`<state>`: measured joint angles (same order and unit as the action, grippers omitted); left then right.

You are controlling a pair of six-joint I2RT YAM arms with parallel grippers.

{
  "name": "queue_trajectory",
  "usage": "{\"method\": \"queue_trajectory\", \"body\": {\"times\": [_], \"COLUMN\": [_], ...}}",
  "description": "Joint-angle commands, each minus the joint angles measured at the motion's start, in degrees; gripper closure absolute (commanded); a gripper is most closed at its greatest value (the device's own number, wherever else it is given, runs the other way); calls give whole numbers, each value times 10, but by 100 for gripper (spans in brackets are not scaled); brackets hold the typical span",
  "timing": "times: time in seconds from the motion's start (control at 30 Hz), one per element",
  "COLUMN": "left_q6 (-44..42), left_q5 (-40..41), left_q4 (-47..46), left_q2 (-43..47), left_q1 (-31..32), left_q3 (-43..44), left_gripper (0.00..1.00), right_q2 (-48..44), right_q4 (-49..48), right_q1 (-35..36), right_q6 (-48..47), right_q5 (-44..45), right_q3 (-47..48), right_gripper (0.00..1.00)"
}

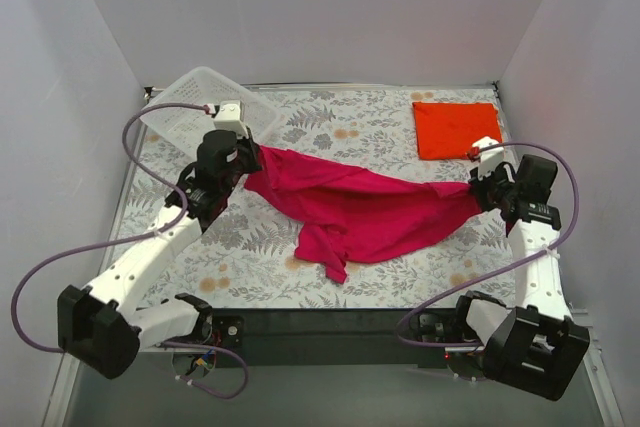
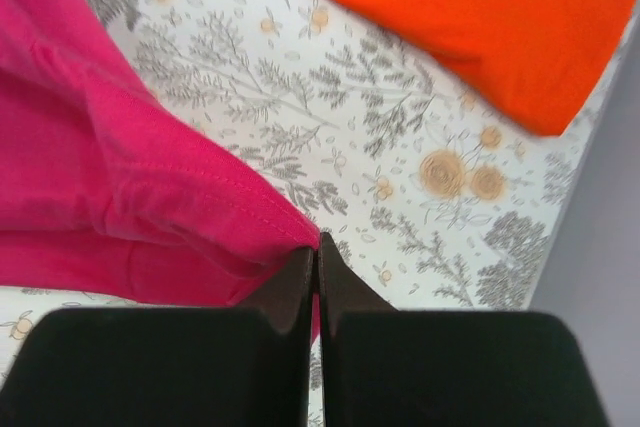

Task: Fold and stack the t-shirts
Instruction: Flatten the tshirt out

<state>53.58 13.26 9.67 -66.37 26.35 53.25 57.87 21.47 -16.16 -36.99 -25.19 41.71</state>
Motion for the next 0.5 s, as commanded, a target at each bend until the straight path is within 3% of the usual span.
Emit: {"method": "queue_trajectory", "body": {"times": [0.0,0.13,0.47], "left_q6": [-40,-47,-60], "left_q5": [63,48,17], "left_q4": [-40,-73,-109], "left_q2": [76,155,251], "left_q1": [-4,-4,-4], "left_q3": [16,12,16], "left_gripper": [100,100,100], "right_q2": [-42,-56,-58], "right_q4": [29,73,149], "right_q1": [-8,-10,-12], "right_q6": [-24,-11,18], "right_q5": [-68,-123,-183], "right_q3": [68,143,324], "right_gripper": [99,99,99]}}
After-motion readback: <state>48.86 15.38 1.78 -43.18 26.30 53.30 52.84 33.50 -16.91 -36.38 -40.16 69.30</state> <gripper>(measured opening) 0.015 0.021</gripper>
